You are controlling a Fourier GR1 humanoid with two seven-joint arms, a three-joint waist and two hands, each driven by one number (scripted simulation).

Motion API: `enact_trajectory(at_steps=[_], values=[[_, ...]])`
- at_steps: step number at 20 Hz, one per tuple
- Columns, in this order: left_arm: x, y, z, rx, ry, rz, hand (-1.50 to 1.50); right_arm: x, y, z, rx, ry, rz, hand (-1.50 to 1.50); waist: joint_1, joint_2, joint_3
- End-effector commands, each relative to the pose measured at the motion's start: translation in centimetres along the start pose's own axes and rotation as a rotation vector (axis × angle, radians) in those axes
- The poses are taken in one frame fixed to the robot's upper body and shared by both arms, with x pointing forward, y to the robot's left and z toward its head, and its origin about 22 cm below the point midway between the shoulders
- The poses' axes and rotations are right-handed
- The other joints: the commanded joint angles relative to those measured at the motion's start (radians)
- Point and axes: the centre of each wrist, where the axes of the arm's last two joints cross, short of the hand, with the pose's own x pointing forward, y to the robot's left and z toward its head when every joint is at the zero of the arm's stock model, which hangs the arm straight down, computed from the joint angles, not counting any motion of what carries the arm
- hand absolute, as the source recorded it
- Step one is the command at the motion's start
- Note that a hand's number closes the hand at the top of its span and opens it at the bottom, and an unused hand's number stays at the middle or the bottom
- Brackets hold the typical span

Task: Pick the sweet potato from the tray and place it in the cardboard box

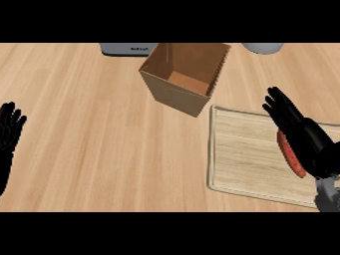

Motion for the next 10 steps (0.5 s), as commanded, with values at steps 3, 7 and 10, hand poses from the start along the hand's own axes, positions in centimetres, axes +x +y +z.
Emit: enact_trajectory(at_steps=[3, 7, 10], values=[[-0.7, -1.3, -0.2, -0.026, 0.031, -0.094, 0.0, 4.9, -3.7, -2.7, -0.072, -0.24, -0.044, -1.5, 0.016, 0.037, 0.027], [-2.1, -0.9, 0.5, -0.023, 0.125, -0.144, 0.0, 7.6, -10.0, -0.8, -0.202, -0.087, 0.578, -1.5, -0.021, 0.056, -0.001], [-2.7, -3.2, 0.9, -0.05, 0.179, -0.166, 0.0, 1.6, -8.9, -1.7, -0.517, -0.142, 0.169, -1.5, 0.004, 0.04, 0.029]])
